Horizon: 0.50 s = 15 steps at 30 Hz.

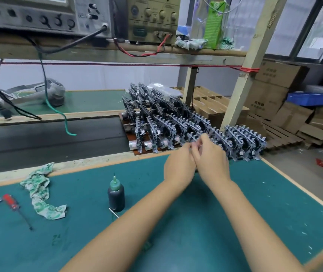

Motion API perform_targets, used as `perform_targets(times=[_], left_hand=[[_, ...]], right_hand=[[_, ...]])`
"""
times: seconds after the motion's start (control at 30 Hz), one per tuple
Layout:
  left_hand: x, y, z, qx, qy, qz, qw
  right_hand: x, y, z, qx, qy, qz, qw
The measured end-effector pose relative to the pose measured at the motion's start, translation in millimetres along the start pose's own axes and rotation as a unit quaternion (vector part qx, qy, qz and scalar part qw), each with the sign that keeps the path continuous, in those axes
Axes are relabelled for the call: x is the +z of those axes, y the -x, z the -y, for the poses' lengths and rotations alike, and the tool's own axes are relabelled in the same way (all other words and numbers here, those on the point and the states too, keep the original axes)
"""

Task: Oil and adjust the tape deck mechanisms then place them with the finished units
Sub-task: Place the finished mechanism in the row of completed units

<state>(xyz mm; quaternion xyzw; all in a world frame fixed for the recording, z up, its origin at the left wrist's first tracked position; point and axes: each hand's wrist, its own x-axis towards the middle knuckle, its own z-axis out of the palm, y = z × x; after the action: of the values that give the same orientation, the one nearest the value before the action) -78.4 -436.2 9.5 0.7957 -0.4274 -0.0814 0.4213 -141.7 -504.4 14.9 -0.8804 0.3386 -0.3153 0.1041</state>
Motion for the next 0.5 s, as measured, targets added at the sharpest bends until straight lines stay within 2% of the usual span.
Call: perform_targets(times=[0.07,0.17,0.37,0.5], left_hand=[[-31,39,11,0.023,0.003,-0.042,0.999],[-88,101,40,0.019,0.020,-0.049,0.998],[-186,195,111,-0.087,-0.046,-0.079,0.992],[-235,228,158,-0.196,-0.166,-0.124,0.959]], right_hand=[[-4,30,33,-0.024,-0.115,0.007,0.993],[-3,73,90,-0.093,-0.187,0.071,0.975],[37,127,198,-0.234,-0.202,0.230,0.923],[76,145,267,-0.317,-0.193,0.282,0.884]])
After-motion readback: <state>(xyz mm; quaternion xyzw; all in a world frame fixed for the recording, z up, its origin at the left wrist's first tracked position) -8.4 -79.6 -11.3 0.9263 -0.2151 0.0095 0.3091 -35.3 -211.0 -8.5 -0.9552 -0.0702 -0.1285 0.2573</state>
